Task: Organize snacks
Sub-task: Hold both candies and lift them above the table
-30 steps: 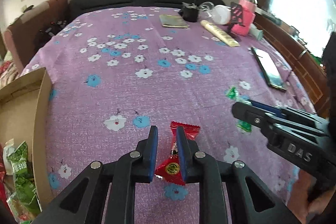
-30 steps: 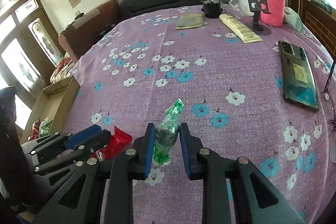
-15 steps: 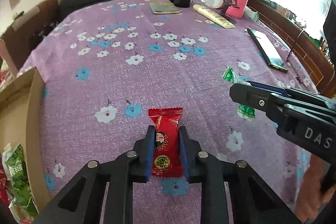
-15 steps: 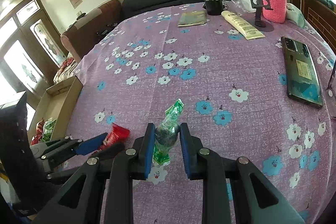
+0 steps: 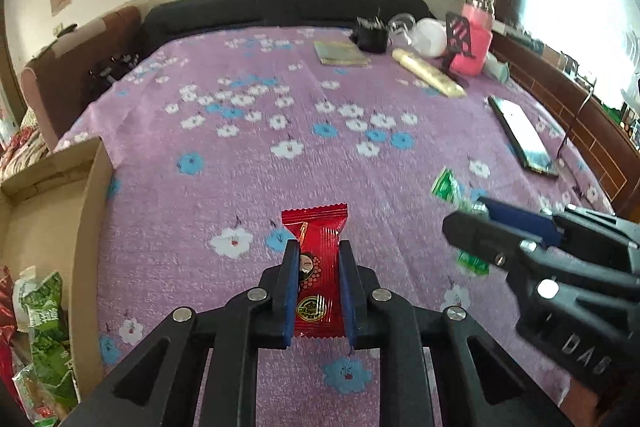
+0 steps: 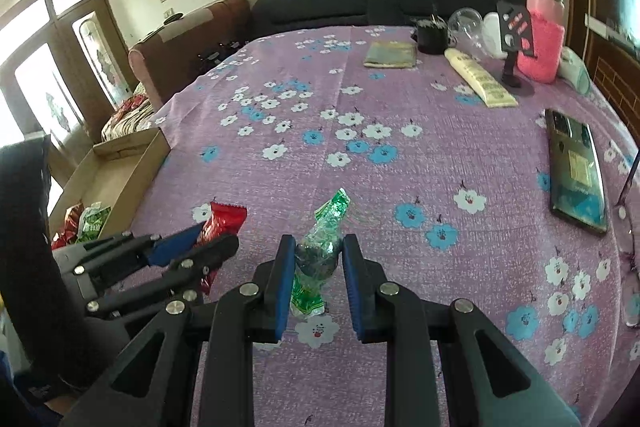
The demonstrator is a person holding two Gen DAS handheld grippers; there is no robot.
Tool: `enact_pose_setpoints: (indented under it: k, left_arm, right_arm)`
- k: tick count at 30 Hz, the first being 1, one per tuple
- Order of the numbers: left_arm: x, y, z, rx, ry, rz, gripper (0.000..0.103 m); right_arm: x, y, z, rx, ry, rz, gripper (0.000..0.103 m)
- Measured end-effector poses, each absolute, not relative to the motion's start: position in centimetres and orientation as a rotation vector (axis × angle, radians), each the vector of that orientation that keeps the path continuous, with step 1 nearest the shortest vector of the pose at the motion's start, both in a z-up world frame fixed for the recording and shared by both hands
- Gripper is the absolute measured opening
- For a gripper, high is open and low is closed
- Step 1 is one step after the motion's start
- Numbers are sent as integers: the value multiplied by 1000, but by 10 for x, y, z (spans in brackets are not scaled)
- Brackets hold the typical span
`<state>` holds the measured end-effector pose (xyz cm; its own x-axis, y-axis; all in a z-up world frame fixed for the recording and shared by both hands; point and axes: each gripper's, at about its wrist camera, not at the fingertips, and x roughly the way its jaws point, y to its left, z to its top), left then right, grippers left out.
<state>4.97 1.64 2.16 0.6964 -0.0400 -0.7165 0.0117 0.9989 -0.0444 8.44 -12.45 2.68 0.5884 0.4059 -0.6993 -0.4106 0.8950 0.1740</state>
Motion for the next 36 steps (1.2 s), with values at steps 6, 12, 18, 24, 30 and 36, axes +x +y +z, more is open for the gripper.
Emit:
enact_pose_setpoints:
  k: [6,12,18,24,30,36]
  left_arm:
    - [43,17,32,-22,716,11,18]
    - [39,16,37,14,662,56,18]
    - [34,14,41,45,617,84,18]
    - [33,12,41,63,604,96,18]
    - [33,9,40,80,595,110,18]
    - [34,8,40,90,582,124,18]
  right_arm:
    - [75,-116,32,-64,757,475,22]
    - [73,-117,36,-54,730,476,23]
    - [74,-118,35,-49,733,475,23]
    - [74,-118,35,-43,729,475,23]
    - [76,-118,34,-47,736,469,23]
    - [79,-118,32,-48,742,455,23]
